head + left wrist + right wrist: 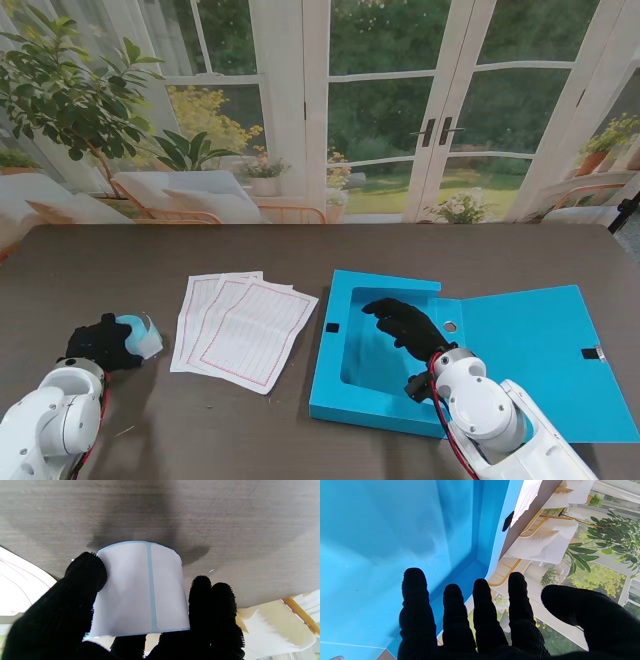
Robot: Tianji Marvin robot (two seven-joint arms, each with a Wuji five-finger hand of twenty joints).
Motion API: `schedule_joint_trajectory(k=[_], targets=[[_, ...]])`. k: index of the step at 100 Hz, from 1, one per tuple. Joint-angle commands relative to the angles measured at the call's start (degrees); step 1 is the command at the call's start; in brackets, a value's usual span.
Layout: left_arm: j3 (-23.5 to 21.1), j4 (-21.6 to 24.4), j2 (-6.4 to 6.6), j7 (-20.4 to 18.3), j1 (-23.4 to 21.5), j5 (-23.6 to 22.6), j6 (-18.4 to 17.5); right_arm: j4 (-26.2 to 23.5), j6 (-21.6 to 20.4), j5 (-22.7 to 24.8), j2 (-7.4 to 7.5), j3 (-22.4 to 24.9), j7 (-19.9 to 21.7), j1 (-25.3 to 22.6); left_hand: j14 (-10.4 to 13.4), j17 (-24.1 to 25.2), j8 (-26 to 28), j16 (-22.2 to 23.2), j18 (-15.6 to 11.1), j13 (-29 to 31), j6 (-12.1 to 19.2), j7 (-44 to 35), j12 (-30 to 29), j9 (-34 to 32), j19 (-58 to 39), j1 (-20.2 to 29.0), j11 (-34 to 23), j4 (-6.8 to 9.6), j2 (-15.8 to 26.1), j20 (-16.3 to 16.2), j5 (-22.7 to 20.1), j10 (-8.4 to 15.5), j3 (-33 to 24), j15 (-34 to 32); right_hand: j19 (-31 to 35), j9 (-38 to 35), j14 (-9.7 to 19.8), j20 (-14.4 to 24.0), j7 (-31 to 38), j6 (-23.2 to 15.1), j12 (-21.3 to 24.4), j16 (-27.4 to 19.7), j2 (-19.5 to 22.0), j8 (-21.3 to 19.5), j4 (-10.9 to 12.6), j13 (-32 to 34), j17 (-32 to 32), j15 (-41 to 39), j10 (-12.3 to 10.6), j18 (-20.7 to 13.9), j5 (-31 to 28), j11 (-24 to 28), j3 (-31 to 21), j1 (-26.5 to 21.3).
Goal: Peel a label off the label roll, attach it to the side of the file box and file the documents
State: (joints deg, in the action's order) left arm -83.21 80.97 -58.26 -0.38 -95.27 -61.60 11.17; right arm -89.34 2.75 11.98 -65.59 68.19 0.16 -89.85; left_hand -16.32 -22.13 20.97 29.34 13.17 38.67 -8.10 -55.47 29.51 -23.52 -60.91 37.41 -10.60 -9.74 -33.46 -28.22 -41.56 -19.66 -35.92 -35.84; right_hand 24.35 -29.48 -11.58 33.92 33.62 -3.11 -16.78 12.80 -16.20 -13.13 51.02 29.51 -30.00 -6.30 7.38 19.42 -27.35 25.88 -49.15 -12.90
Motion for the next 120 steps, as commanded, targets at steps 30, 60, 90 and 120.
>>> schedule_joint_trajectory(k=[30,60,90,120], targets=[[3.75,-8.2,-0.4,-1.72,0.04,-0.9,-2.94,0.23,-0.06,-1.02,-0.43,0.02,0.62,-0.21,5.93,-10.16,-3.79,6.21,-0.5,17.66,4.26,-7.23,18.03,-34.48,-10.38,9.47,-16.39,-1.59,-3.47,-0.45,-9.49,10.03,-5.47,-9.87,-1.38,-1.23,0.03,1.48,0.47,0.08,0.41,0.46,1.4,0.66,1.76,1.32,22.95,0.45,0.82,-1.52,-1.55,-0.23,1.78,-0.11],[5.09,-11.81,-0.08,1.22,1.39,-1.05,-6.38,0.41,0.09,-1.83,-0.55,0.03,0.55,-0.17,7.64,-21.06,-4.44,7.95,2.2,29.31,7.34,-12.98,28.73,-47.31,-18.54,11.78,-12.82,-3.1,-10.4,2.01,-12.92,11.85,-14.01,-13.32,-1.4,-1.14,-0.01,1.52,0.48,0.33,0.41,0.48,1.43,0.66,1.86,1.31,23.02,0.51,0.89,-1.45,-1.75,-0.22,1.77,-0.23],[2.68,-13.69,-1.07,9.22,1.02,2.22,-11.83,0.75,-0.1,-2.13,-0.63,0.07,0.44,0.01,5.05,-23.7,-5.09,10.72,5.66,33.53,2.87,-15.16,33.21,-51.75,-20.13,13.31,-13.43,-3.3,-15.18,0.8,-14.95,9.34,-21.26,-15.53,-1.41,-1.15,-0.05,1.56,0.42,0.46,0.42,0.51,1.44,0.67,1.92,1.37,23.03,0.56,0.96,-1.51,-1.76,-0.22,1.8,-0.27],[-2.69,-10.12,-2.26,11.42,-0.92,6.16,-18.2,1.32,-0.22,-2.54,-0.71,0.15,0.35,0.28,3.28,-23.65,-5.62,11.61,6.82,33.59,0.99,-15.16,33.95,-52.39,-20.01,14.55,-13.72,-3.34,-16.4,-0.2,-15.79,8.33,-22.62,-16.36,-1.44,-1.13,-0.14,1.59,0.37,0.55,0.43,0.54,1.49,0.69,1.97,1.45,23.09,0.59,0.99,-1.49,-1.81,-0.24,1.82,-0.32]])
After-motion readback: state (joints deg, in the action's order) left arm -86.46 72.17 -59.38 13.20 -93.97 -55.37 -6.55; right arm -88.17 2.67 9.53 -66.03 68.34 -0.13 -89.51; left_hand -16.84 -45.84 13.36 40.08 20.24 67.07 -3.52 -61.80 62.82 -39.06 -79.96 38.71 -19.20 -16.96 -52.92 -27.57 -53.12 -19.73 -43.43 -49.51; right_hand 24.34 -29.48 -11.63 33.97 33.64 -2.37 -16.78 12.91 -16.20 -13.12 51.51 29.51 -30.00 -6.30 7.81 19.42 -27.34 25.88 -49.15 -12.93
